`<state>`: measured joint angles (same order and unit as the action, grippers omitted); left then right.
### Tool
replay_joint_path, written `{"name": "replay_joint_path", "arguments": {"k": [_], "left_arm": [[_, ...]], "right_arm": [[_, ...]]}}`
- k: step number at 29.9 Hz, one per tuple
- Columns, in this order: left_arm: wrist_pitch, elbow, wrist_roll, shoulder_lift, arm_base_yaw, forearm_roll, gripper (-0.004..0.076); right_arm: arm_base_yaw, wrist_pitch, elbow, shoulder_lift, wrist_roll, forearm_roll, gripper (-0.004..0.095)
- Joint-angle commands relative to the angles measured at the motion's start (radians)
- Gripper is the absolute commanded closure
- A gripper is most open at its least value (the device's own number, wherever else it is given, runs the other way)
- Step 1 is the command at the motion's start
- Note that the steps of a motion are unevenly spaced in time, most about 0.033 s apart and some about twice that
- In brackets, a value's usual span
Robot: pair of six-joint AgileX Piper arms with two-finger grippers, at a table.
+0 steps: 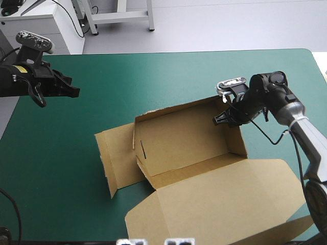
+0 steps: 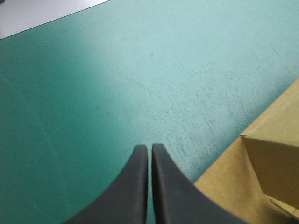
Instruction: Fold the box
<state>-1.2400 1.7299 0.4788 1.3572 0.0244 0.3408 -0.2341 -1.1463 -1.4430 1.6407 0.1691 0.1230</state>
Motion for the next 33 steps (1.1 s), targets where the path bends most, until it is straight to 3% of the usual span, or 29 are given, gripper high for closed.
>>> {"name": "replay_joint_path", "arguments": {"k": [1, 8, 11, 15, 19, 30, 33], "left_arm": [[-0.017, 0.022, -0.007, -0.029, 0.001, 0.028, 0.0717], [-0.021, 0.022, -0.007, -0.029, 0.001, 0.028, 0.0717], [-0.029, 0.022, -0.007, -0.029, 0.001, 0.028, 0.0717], [-0.031, 0.022, -0.007, -0.029, 0.001, 0.028, 0.0717], [-0.031, 0.022, -0.007, -0.029, 0.001, 0.028, 0.0717], [-0.031, 0.022, -0.007, -0.029, 0.001, 0.028, 0.0717], [-0.034, 0.022, -0.007, -0.029, 0.001, 0.028, 0.0717]], "right_arm": [[0.001, -0.015, -0.084, 0.075, -0.036, 0.017, 0.0926], [0.001, -0.052, -0.178, 0.202, -0.048, 0.02, 0.0904], [0.001, -0.036, -0.18, 0.21, -0.048, 0.02, 0.0816], [0.001, -0.027, -0.201, 0.208, -0.035, 0.02, 0.0629], [0.001, -0.078, -0.264, 0.205, -0.003, 0.02, 0.0476], [0.001, -0.105, -0.38, 0.146, 0.023, 0.0, 0.0255], [0.001, -0.105, -0.361, 0.146, 0.011, 0.003, 0.0243]]}}
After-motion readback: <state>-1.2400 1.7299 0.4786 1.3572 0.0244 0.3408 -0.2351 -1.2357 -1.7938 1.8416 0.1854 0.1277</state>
